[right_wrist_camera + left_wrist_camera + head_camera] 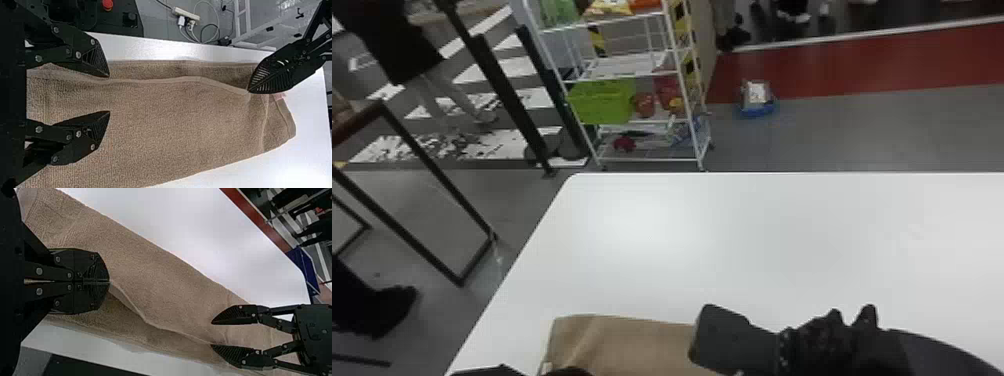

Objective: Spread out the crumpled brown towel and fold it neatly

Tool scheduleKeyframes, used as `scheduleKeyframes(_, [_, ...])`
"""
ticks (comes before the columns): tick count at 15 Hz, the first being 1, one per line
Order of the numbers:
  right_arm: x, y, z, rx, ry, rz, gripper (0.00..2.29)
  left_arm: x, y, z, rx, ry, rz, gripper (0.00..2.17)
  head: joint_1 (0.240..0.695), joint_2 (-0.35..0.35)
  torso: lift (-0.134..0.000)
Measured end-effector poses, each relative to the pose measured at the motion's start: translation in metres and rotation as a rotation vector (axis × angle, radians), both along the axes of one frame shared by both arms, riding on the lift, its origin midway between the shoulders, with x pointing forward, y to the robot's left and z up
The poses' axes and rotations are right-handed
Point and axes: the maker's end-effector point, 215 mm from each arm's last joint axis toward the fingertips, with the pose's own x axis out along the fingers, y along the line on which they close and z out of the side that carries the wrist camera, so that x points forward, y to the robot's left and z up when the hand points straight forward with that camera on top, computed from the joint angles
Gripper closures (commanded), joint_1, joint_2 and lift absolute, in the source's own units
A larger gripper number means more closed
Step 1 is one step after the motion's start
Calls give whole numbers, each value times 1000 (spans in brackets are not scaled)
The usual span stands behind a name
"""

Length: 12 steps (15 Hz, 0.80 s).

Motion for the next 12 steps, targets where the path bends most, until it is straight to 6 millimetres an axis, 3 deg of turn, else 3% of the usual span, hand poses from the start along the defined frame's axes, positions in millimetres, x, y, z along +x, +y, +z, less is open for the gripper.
scheduleKeyframes(12, [-3,2,-2,-7,5,5,819,1,0,1,-1,-1,-1,1352,695,350,-122])
